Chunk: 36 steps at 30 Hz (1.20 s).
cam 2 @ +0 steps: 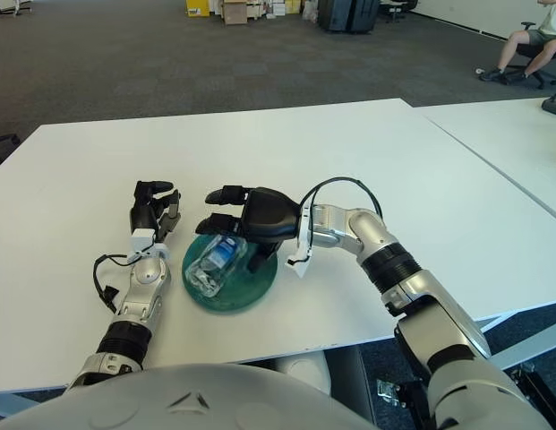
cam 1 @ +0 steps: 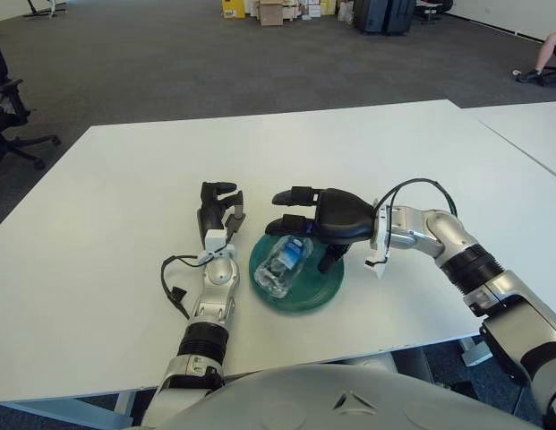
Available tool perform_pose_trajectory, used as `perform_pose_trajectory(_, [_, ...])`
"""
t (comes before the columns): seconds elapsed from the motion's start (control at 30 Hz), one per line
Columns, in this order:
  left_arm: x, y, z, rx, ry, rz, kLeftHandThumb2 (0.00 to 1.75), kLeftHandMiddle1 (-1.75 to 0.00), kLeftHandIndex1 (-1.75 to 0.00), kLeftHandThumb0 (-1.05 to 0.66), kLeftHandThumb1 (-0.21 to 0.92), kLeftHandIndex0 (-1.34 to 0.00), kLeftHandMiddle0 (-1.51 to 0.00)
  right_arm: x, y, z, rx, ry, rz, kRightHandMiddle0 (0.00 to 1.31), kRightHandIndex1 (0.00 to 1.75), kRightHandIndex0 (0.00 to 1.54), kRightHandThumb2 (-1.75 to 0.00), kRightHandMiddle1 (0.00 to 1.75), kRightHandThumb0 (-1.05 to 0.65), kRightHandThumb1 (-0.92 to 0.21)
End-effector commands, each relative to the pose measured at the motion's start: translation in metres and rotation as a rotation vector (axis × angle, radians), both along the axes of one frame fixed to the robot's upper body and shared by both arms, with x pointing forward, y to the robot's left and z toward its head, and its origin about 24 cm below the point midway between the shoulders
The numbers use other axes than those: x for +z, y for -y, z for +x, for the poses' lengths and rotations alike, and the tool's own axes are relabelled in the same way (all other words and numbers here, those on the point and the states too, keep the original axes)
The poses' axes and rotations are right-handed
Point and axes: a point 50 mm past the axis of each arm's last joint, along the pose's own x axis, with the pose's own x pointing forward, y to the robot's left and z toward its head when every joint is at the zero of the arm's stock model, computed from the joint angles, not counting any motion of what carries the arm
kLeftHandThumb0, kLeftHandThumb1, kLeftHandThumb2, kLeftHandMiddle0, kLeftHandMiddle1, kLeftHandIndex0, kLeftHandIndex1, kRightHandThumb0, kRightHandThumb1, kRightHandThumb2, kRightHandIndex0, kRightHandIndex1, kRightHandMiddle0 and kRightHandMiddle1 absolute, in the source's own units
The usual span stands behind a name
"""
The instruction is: Put the bottle into the plate.
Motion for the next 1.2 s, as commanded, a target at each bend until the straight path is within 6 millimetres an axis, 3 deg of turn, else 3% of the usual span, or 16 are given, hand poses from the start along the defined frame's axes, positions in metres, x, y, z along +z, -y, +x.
perform_pose_trajectory(0.0, [0.006,0.0,0.006,-0.009,0.031,-0.004,0.44,-0.89,-1.66,-0.35,0.92,-0.28,-0.6,0.006,0.003,0.003,-0.001,0.032,-0.011,0.0,0.0,0.0,-0.71,0.01,-0.93,-0.92])
perform_pose_trajectory(0.67, [0.005,-0.004,0.005,-0.013,0.033,-0.018,0.42,-0.9,-1.64,-0.36,0.92,-0.3,-0.6,0.01,0.01,0.003,-0.002,0.044,0.012,0.0,0.0,0.0,-0.81,0.0,-1.04,-0.92])
perform_pose_trajectory(0.87, [0.004,-0.006,0.004,-0.014,0.043,-0.024,0.42,-0.9,-1.63,-0.36,0.92,-0.31,-0.59,0.023,0.01,0.008,-0.005,0.066,0.047,0.0,0.0,0.0,-0.82,0.0,-1.03,-0.92])
perform_pose_trajectory(1.17, [-0.001,-0.011,0.002,-0.001,0.062,0.001,0.45,-0.92,-1.67,-0.36,0.92,-0.27,-0.54,0.058,0.012,0.04,-0.103,-0.028,0.288,0.01,0.0,0.0,-0.87,0.0,-1.02,-0.92])
